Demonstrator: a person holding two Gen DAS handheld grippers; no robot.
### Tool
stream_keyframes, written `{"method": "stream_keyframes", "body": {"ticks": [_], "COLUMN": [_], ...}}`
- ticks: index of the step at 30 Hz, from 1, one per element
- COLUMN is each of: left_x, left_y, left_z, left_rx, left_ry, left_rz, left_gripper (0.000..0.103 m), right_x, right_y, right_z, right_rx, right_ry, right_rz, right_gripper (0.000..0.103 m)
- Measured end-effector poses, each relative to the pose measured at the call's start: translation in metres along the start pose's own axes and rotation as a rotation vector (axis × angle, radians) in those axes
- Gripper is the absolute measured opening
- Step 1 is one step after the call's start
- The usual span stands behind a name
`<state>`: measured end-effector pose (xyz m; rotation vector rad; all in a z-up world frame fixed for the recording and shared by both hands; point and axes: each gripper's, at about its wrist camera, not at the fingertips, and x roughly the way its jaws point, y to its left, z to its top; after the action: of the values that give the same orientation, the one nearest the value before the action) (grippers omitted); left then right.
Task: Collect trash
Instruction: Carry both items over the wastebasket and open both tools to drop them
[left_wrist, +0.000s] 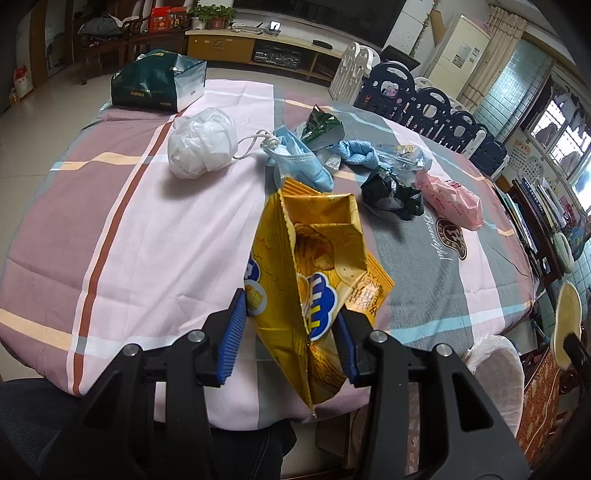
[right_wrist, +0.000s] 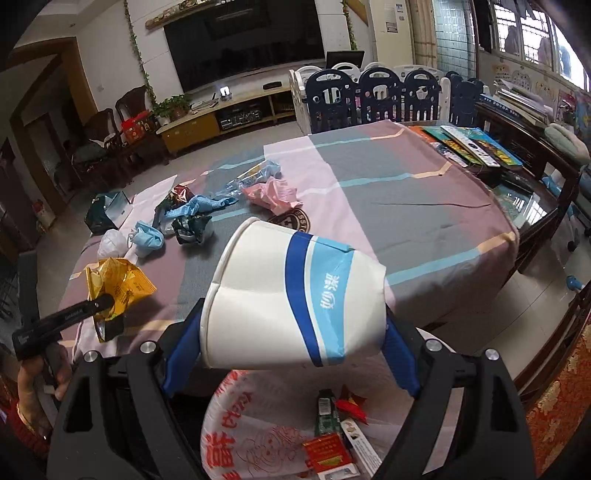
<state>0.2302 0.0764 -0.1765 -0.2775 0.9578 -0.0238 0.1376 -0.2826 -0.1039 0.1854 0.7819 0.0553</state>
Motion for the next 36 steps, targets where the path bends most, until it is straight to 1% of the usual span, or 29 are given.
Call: {"method": "stream_keyframes", "body": {"ticks": [4, 6, 9, 10, 12, 14, 16, 17, 18, 21, 24, 27, 28, 30, 31, 33, 34, 35, 36], "left_x": [-0.004, -0.007, -0.01, -0.011, -0.012, -0.013, -0.013, -0.013, -0.013, -0.017, -0.029, -0.034, -0.036, -0.042, -0.045, -0.049, -0.049, -0.048, -0.046], "left_y": [-0.003, -0.006, -0.009, -0.01, -0.011, -0.014, -0.016, -0.016, -0.016, -0.019, -0.031, -0.058, -0.072, -0.106, -0.121, -0.154, -0.168, -0.182, -0.191], "left_z": [-0.003, -0.004, -0.006, -0.006, -0.007, -0.008, -0.01, -0.01, -0.01, -0.01, -0.016, -0.033, -0.041, -0.06, -0.068, -0.093, -0.104, -0.118, -0.13], "left_rx": [0.02, 0.036, 0.051, 0.054, 0.063, 0.075, 0.087, 0.089, 0.09, 0.095, 0.106, 0.15, 0.19, 0.305, 0.36, 0.485, 0.535, 0.593, 0.636], "left_ry": [-0.007, -0.015, -0.019, -0.019, -0.018, -0.016, -0.015, -0.013, -0.011, -0.018, -0.03, 0.019, 0.045, 0.091, 0.109, 0.17, 0.201, 0.238, 0.263], "left_rz": [0.009, 0.011, 0.015, 0.015, 0.014, 0.014, 0.014, 0.013, 0.011, -0.011, -0.089, -0.22, -0.279, -0.385, -0.422, -0.513, -0.545, -0.573, -0.583], "left_gripper": [0.045, 0.045, 0.045, 0.045, 0.045, 0.045, 0.045, 0.045, 0.045, 0.045, 0.045, 0.045, 0.045, 0.045, 0.045, 0.046, 0.049, 0.054, 0.057], "right_x": [-0.013, -0.011, 0.001, 0.01, 0.025, 0.032, 0.034, 0.033, 0.031, 0.019, 0.002, -0.013, -0.018, -0.027, -0.031, -0.037, -0.039, -0.041, -0.043], "right_y": [-0.023, -0.03, -0.037, -0.037, -0.034, -0.03, -0.028, -0.028, -0.029, -0.038, -0.059, -0.082, -0.09, -0.102, -0.107, -0.115, -0.119, -0.121, -0.123], "right_z": [-0.027, -0.042, -0.062, -0.072, -0.086, -0.095, -0.098, -0.098, -0.096, -0.089, -0.078, -0.071, -0.069, -0.066, -0.065, -0.061, -0.06, -0.059, -0.058], "right_rx": [-0.03, -0.028, -0.01, -0.014, -0.039, -0.056, -0.049, -0.043, -0.035, 0.003, 0.102, 0.224, 0.263, 0.323, 0.352, 0.394, 0.412, 0.425, 0.434], "right_ry": [0.057, 0.099, 0.176, 0.232, 0.31, 0.346, 0.345, 0.338, 0.324, 0.28, 0.21, 0.137, 0.112, 0.069, 0.048, 0.019, 0.007, -0.002, -0.009], "right_rz": [-0.036, -0.032, -0.009, -0.013, -0.057, -0.083, -0.073, -0.07, -0.071, -0.068, -0.05, -0.031, -0.03, -0.034, -0.034, -0.031, -0.03, -0.03, -0.03], "right_gripper": [0.084, 0.084, 0.084, 0.084, 0.085, 0.085, 0.088, 0.092, 0.093, 0.094, 0.094, 0.094, 0.094, 0.094, 0.094, 0.094, 0.094, 0.094, 0.094]}}
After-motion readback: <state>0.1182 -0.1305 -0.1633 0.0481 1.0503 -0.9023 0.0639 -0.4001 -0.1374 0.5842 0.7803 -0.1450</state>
